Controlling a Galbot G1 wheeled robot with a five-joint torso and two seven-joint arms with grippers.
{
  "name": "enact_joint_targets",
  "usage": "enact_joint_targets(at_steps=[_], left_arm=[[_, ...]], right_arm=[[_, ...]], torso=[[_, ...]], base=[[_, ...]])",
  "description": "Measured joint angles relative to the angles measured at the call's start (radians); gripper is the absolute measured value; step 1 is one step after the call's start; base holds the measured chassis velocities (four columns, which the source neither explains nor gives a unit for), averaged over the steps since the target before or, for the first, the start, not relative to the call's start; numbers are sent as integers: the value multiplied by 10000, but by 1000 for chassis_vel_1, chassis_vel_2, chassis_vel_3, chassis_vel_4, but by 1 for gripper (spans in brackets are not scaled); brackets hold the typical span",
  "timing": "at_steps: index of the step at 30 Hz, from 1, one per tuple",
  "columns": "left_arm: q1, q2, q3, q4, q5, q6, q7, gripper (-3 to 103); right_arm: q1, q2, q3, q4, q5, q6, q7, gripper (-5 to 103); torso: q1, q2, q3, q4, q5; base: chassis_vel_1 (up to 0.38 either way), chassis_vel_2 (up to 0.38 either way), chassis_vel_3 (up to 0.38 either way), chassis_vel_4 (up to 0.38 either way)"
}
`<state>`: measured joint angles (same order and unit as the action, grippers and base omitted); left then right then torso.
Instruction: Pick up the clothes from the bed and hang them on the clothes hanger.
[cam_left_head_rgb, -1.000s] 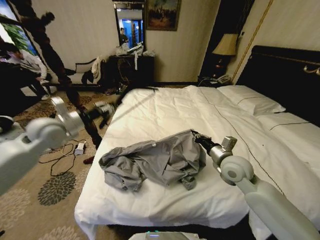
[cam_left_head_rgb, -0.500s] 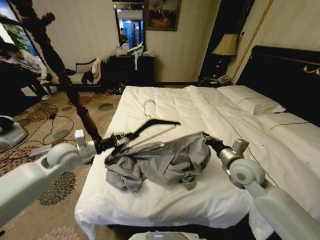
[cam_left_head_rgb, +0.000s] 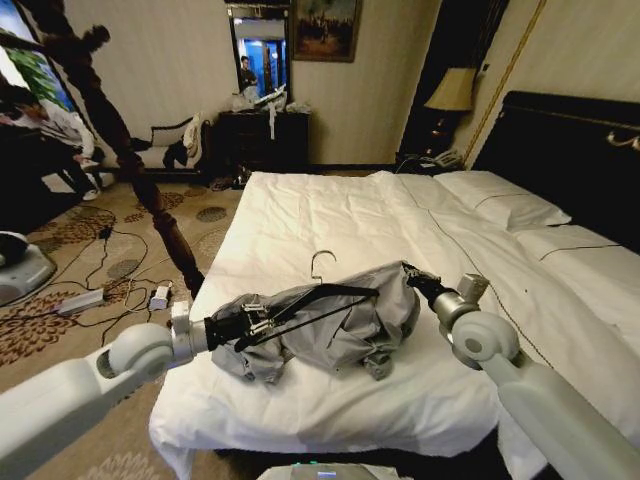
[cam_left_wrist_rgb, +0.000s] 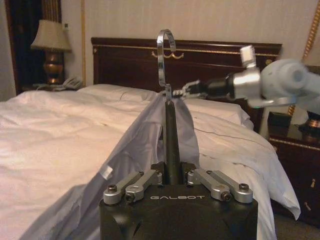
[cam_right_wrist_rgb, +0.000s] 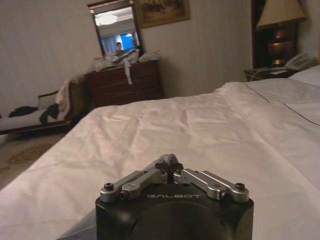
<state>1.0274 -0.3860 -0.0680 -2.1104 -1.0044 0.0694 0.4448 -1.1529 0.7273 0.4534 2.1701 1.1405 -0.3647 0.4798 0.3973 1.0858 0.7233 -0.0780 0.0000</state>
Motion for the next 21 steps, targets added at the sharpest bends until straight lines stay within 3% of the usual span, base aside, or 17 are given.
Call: enact_joint_targets(at_steps=[7, 9, 10, 16, 21], left_arm=[[-425, -761, 901, 418, 49, 110, -361, 15], [-637, -1027, 1173, 588, 66, 151, -466, 15], [-924, -1233, 1495, 739, 92, 170, -570, 15], [-2393, -1805, 3008, 1253, 41, 201, -1054, 15], [-3461, -2154, 4072, 1555, -65, 277, -1329, 15]], right_arm=[[167, -93, -10, 696, 659, -74, 221, 0], [263, -87, -56, 949, 1380, -119, 499, 0], [281, -89, -65, 1114, 1821, -154, 693, 0], [60, -271, 314, 1521, 2459, -191, 877, 0], [202, -372, 657, 1793, 3145, -192, 1100, 0]], torso=[[0, 0, 0, 0, -1], [0, 0, 1, 3, 0], [0, 0, 0, 5, -1], [1, 0, 1, -4, 3], [1, -1, 1, 3, 0]], base=[[0, 0, 0, 0], [0, 0, 0, 0], [0, 0, 0, 0], [0, 0, 0, 0], [0, 0, 0, 0]])
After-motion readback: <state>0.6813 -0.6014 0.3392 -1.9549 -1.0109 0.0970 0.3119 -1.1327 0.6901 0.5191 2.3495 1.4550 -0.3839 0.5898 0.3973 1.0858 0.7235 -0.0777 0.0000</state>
